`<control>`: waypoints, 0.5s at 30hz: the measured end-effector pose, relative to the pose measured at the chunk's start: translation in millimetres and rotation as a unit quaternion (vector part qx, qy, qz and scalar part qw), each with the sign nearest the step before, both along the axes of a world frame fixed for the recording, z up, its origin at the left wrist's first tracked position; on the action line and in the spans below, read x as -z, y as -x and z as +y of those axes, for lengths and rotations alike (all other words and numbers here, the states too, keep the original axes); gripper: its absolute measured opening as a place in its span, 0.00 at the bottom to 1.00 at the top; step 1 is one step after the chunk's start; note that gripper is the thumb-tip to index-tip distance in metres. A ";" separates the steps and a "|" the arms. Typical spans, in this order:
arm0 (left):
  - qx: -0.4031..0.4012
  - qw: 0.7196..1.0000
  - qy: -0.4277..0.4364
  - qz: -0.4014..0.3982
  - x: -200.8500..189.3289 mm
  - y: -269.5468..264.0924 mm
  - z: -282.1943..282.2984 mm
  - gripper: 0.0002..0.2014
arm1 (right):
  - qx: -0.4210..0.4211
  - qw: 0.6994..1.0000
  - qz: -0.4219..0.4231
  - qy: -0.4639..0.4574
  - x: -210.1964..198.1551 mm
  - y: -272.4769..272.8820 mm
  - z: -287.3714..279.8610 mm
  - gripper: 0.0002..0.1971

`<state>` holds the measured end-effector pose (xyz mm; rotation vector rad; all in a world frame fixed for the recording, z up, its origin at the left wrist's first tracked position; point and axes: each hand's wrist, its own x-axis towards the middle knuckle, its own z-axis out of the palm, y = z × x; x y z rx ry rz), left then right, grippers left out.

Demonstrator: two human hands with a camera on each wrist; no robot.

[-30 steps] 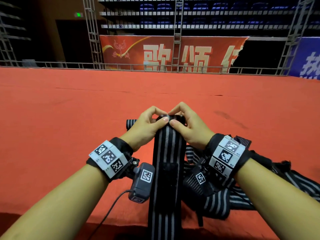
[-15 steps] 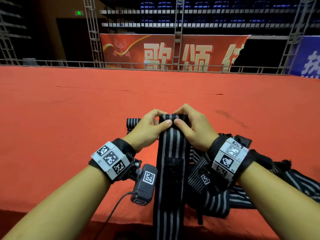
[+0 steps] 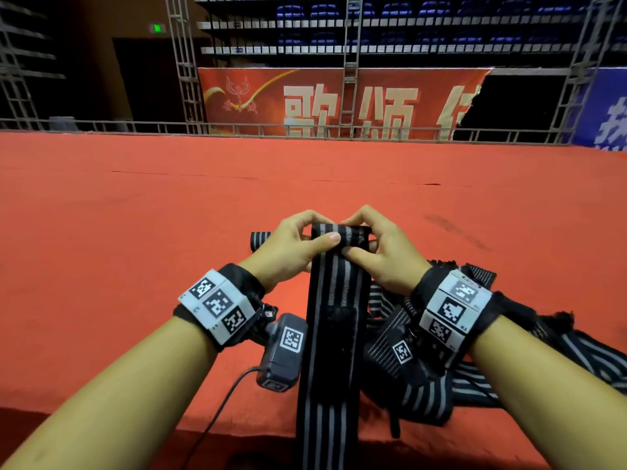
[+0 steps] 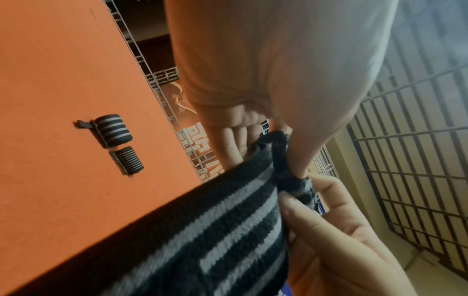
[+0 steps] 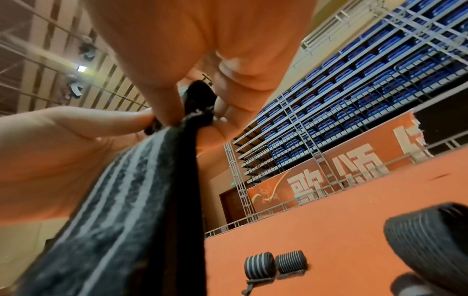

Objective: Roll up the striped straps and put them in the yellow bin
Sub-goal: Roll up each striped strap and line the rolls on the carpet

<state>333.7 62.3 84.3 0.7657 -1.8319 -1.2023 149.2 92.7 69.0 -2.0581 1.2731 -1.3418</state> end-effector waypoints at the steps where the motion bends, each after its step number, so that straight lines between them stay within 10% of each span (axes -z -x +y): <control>1: -0.001 1.000 0.011 0.001 1.3 0.2 -1.3 0.09 | -0.006 1.000 -0.021 -0.013 -2.4 -0.4 0.5 0.10; 6: -0.002 0.998 0.069 -0.006 8.1 1.3 -2.6 0.06 | -0.025 0.979 -0.130 -0.154 -7.7 -2.3 -1.4 0.08; 15: 0.013 0.999 0.037 0.028 4.0 -0.9 -0.5 0.05 | -0.033 0.986 -0.144 -0.076 -3.2 -3.7 -1.4 0.08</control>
